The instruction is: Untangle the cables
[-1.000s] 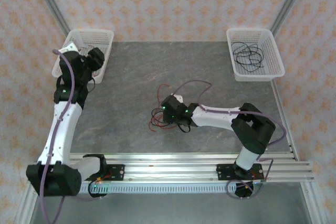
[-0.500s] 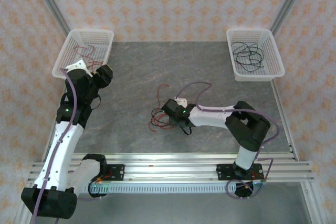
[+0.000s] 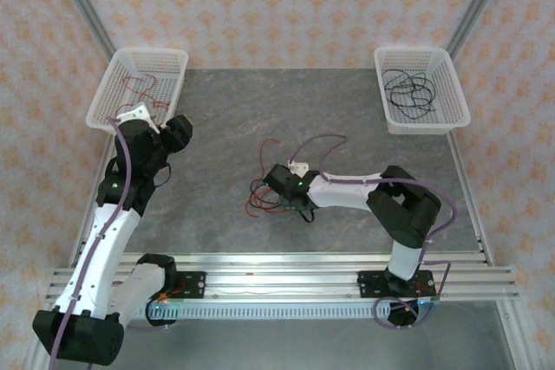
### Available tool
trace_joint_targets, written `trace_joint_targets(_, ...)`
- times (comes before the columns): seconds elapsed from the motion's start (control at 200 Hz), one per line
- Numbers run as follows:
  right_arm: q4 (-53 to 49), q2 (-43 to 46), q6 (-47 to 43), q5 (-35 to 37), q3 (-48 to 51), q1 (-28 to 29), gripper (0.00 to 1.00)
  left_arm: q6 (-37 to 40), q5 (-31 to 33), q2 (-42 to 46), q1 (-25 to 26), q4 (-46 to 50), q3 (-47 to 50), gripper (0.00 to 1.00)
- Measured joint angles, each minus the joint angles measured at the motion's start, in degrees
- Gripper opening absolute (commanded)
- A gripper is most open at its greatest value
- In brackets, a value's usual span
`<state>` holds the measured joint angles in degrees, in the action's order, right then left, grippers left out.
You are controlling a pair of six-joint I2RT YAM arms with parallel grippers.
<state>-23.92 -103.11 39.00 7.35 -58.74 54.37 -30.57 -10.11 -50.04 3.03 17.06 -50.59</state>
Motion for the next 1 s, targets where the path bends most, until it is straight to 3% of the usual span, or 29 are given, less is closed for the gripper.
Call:
trace_joint_targets(0.155, -2.10, -1.79, 0.37, 2.62, -1.90, 1.40, 0.26, 0.00, 0.04, 1.07, 0.00, 0.37, 0.09, 0.63)
trace_joint_targets(0.47, -2.10, -2.43, 1.05, 4.26, -2.23, 1.90, 0.00, 0.07, 0.07, 1.31, 0.00, 0.90, 0.09, 0.63)
trace_joint_targets(1.001, 2.36, 4.04, -4.85, 2.75, 1.64, 1.62, 0.00, 0.11, -0.63, 4.07, 0.68, 3.28, 0.09, 0.62)
